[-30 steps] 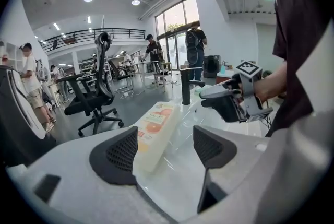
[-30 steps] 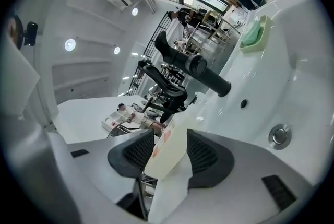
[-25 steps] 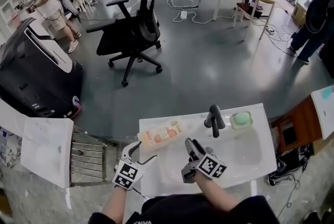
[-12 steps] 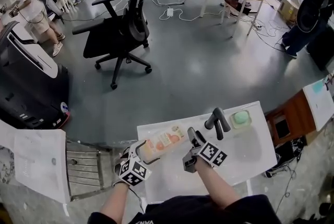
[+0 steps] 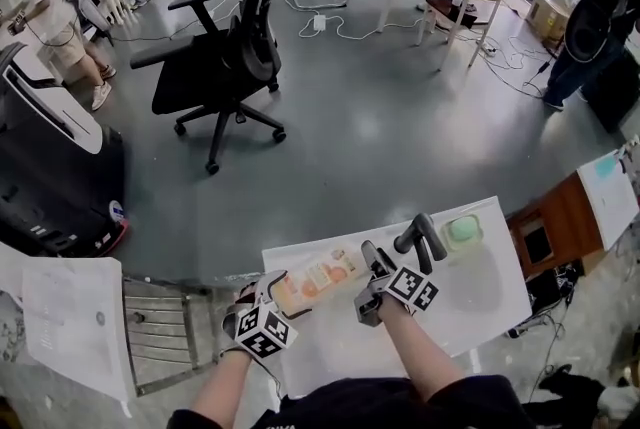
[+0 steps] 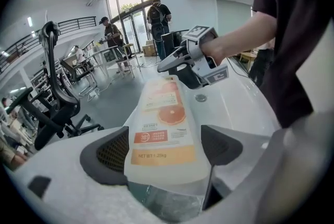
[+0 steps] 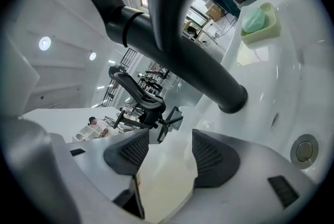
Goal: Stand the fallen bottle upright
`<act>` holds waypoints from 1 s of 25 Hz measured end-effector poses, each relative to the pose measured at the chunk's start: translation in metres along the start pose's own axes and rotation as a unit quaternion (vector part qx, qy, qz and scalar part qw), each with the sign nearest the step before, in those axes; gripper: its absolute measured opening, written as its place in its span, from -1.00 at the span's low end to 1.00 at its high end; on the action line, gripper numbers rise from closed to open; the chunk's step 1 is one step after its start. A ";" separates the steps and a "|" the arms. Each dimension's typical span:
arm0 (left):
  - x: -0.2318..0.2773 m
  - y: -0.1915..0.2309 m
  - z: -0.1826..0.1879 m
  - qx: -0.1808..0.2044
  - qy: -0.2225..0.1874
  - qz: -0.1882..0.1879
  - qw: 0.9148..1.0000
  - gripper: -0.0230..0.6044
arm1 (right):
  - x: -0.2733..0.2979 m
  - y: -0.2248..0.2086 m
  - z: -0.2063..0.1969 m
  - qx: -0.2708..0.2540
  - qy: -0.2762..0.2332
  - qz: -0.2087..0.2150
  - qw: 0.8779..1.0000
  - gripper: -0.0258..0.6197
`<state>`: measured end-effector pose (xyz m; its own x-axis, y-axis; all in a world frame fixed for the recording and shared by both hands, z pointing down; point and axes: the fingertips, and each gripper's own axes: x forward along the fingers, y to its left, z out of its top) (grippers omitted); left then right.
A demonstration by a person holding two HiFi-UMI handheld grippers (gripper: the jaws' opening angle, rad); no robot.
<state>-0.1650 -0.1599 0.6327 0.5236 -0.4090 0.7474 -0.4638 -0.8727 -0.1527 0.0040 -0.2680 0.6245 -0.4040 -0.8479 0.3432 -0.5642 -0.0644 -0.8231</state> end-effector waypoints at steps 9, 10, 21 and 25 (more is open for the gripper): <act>0.001 0.001 0.001 -0.001 -0.021 0.003 1.000 0.45 | 0.017 -0.008 -0.004 0.054 0.010 -0.003 0.998 -0.32; 0.001 0.001 0.001 -0.001 -0.022 0.004 1.000 0.45 | 0.018 -0.008 -0.005 0.062 0.011 -0.004 0.998 -0.33; -0.002 0.002 -0.002 -0.007 -0.049 0.011 0.999 0.44 | 0.021 -0.012 -0.006 0.090 -0.006 -0.009 0.996 -0.36; -0.005 -0.001 -0.003 -0.004 -0.054 0.017 0.998 0.44 | 0.011 -0.014 -0.007 0.114 -0.014 -0.006 0.993 -0.42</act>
<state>-0.1692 -0.1567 0.6311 0.5812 -0.4650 0.6678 -0.4881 -0.8558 -0.1710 0.0021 -0.2728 0.6427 -0.3757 -0.8607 0.3435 -0.3905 -0.1891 -0.9010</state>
